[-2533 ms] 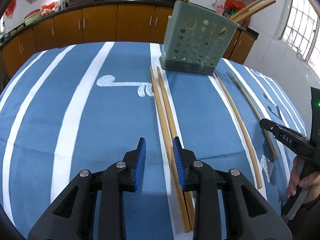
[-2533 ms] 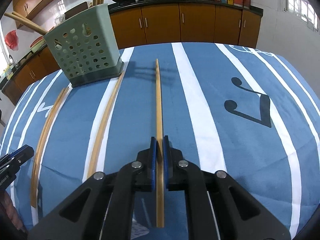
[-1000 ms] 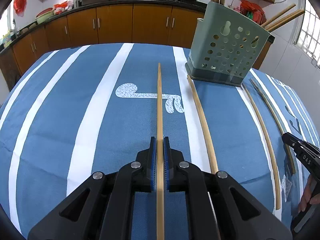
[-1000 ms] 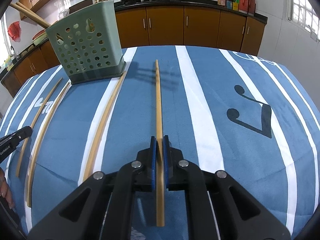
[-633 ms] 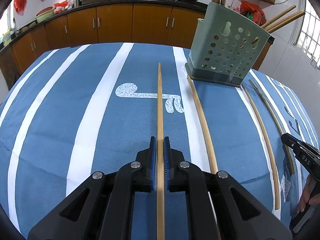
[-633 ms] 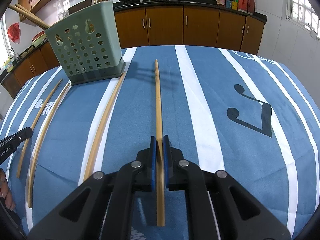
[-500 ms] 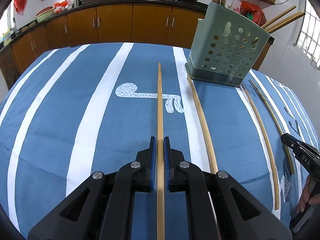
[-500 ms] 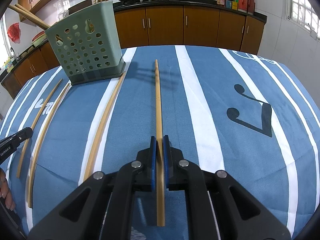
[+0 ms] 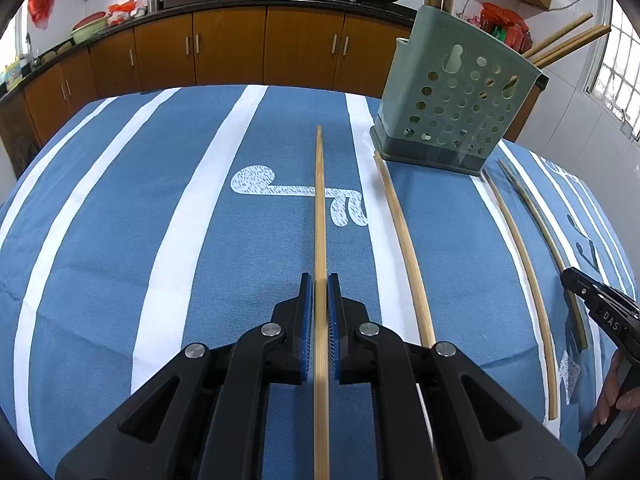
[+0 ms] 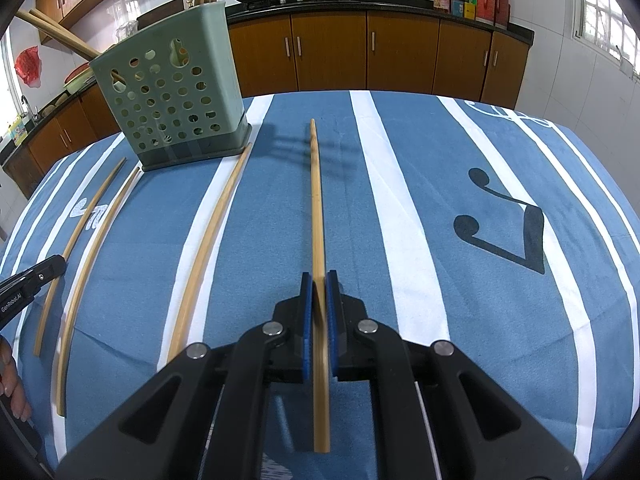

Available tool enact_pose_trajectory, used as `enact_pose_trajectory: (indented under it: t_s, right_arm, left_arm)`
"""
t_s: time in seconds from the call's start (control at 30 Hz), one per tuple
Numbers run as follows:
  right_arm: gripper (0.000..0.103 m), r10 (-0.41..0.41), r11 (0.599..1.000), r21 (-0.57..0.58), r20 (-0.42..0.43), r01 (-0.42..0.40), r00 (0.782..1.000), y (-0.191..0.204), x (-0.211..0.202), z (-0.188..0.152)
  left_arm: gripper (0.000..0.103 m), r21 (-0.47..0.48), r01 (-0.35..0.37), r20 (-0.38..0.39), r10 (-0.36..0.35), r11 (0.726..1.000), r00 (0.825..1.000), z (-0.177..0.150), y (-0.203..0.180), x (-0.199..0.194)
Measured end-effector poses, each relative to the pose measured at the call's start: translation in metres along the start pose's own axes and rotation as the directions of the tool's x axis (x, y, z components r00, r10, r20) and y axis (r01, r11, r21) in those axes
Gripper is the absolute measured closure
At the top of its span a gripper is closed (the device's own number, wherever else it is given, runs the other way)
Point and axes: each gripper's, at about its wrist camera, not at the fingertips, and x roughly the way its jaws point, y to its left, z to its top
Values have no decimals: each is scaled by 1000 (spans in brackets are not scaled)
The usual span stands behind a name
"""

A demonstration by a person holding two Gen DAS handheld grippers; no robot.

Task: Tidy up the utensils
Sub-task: 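Lift both chopsticks upright and carry them over the green holder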

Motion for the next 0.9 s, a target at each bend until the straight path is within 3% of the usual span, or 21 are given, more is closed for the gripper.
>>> enact_pose_trajectory:
  t_s: [0.47, 0.53, 0.67, 0.9]
  right_arm:
    - [95, 14, 1000, 16, -1, -14, 1000, -2, -7, -5]
    - [95, 34, 999, 32, 37, -36, 999, -5, -19, -2]
    - [95, 42, 998, 45, 128, -48, 991, -12, -49, 9]
    - [95, 50, 996, 58, 279, -69, 959, -18, -98, 32]
  left_arm:
    - [96, 64, -12, -19, 13, 998, 1000, -11, -7, -9]
    - [96, 52, 1, -19, 0, 999, 1000, -9, -5, -14]
    - [96, 42, 20, 54, -22, 999, 998, 2, 1, -43]
    - [96, 48, 48, 184, -56, 998, 981, 25, 2, -91]
